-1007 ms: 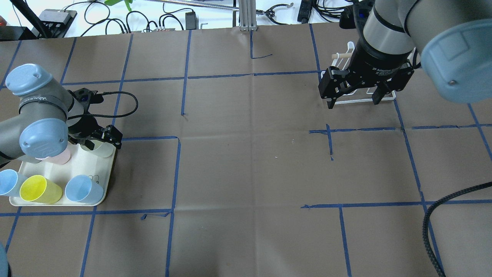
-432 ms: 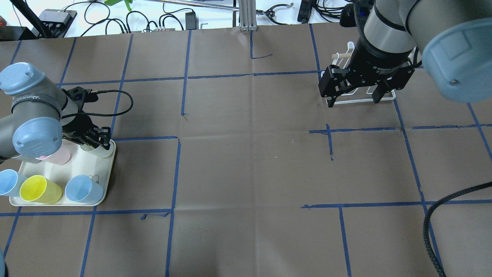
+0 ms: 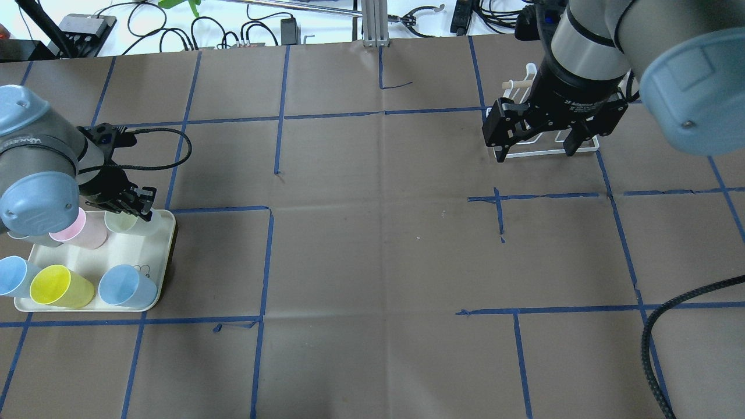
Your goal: Transfer IKEA cup to right arm and place on rack
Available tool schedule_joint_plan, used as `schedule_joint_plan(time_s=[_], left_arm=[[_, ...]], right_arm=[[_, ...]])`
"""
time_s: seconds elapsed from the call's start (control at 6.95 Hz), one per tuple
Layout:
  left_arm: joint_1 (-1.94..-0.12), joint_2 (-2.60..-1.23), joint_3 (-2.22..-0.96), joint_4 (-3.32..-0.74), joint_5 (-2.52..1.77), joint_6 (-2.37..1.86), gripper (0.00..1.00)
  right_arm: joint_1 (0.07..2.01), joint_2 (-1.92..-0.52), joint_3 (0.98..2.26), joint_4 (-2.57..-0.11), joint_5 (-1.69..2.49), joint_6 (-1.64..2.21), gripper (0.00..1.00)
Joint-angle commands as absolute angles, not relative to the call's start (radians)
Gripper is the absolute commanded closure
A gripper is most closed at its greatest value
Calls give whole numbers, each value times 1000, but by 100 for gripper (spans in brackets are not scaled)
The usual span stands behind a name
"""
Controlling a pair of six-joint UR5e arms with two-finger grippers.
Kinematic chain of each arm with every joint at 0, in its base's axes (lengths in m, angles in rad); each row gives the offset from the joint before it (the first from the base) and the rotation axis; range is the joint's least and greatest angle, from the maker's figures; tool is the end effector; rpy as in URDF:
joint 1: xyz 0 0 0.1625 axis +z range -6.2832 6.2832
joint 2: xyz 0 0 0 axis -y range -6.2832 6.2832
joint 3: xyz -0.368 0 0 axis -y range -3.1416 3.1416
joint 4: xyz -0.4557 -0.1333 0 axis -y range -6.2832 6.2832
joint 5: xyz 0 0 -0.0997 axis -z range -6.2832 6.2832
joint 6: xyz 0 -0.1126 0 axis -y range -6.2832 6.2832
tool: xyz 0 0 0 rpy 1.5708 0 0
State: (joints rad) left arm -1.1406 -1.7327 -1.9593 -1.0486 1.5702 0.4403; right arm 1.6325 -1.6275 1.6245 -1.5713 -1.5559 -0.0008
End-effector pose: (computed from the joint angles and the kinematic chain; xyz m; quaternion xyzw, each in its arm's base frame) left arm 0.1057 -0.5502 0.1720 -0.0050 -0.9999 -0.0127 0.0062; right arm 0.1677 -0.5256 0.4190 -0.0313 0.9995 -0.0015 0.0075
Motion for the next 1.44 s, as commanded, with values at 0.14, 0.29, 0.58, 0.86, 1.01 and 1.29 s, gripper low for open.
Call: schedule_joint_plan(time_s=[0.14, 0.29, 0.58, 0.86, 1.01, 1.29], left_arm=[[-1158, -1638, -1708, -1459, 1549, 416, 100], [-1201, -1634, -1601, -1591, 1540, 384, 100], [-1261, -1638, -1476, -1708, 1552, 336, 100], [-1264, -1663, -1494, -1678, 1533, 337, 100], [-1273, -1675, -1515, -1583, 1460, 341, 100], [-1314, -1667, -1586, -1339, 1239, 345, 100]], right_arm=[[1634, -1629, 1624, -1574, -1537, 5, 0], [1634, -1629, 1626, -1580, -1529, 3, 0], [1634, -1635, 1637, -1604, -1529, 1, 0], [1635, -1623, 1707, -1832, -1432, 14, 0], [1635, -1621, 1786, -2021, -1361, 21, 0], [1634, -1621, 1871, -2275, -1212, 256, 0]])
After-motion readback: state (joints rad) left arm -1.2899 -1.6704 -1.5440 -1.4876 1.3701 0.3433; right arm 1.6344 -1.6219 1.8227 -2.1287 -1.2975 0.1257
